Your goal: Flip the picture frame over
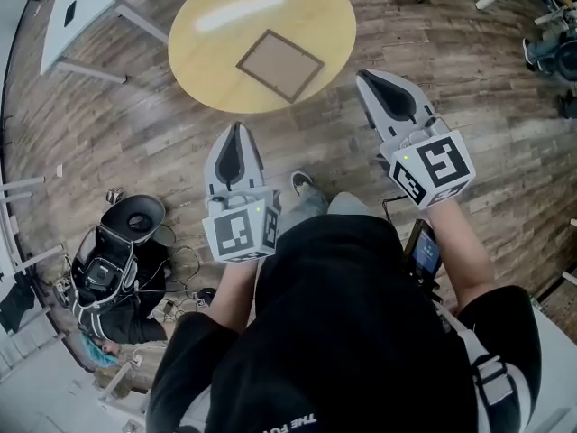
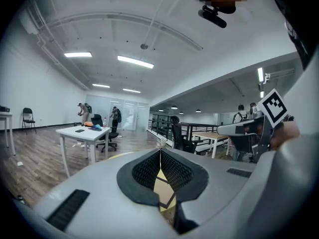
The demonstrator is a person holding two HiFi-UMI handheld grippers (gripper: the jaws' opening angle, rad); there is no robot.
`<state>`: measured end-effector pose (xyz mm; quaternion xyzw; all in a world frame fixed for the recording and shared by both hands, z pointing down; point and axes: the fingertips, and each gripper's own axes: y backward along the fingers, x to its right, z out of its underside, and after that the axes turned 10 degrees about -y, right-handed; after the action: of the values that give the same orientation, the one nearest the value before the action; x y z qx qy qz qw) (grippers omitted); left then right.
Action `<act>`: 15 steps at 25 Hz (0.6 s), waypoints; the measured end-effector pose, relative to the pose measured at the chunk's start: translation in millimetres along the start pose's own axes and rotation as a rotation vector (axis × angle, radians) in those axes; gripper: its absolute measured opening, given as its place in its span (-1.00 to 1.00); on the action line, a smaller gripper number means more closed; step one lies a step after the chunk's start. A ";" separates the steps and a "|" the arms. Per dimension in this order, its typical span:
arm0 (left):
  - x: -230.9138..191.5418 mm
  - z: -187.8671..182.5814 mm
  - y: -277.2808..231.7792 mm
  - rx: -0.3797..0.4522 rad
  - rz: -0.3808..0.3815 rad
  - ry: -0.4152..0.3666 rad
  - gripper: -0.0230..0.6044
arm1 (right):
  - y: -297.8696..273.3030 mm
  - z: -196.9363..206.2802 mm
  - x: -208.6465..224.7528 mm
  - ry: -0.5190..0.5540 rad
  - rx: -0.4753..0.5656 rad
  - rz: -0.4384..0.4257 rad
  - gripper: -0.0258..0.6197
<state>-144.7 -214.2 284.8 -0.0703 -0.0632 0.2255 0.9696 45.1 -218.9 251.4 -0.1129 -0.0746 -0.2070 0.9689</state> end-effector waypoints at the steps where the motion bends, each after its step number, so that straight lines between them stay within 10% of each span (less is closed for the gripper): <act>1: -3.0 1.1 -4.9 0.000 0.003 0.002 -0.85 | -3.0 -1.1 0.3 0.010 0.001 -0.001 -0.86; 15: -31.1 12.1 -33.9 -0.022 -0.016 0.026 -0.85 | -42.4 13.0 -17.3 0.148 -0.071 -0.134 -0.86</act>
<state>-159.7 -256.9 299.4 -0.0834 -0.0537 0.2163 0.9713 10.5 -246.7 268.6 -0.1265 -0.0030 -0.2814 0.9512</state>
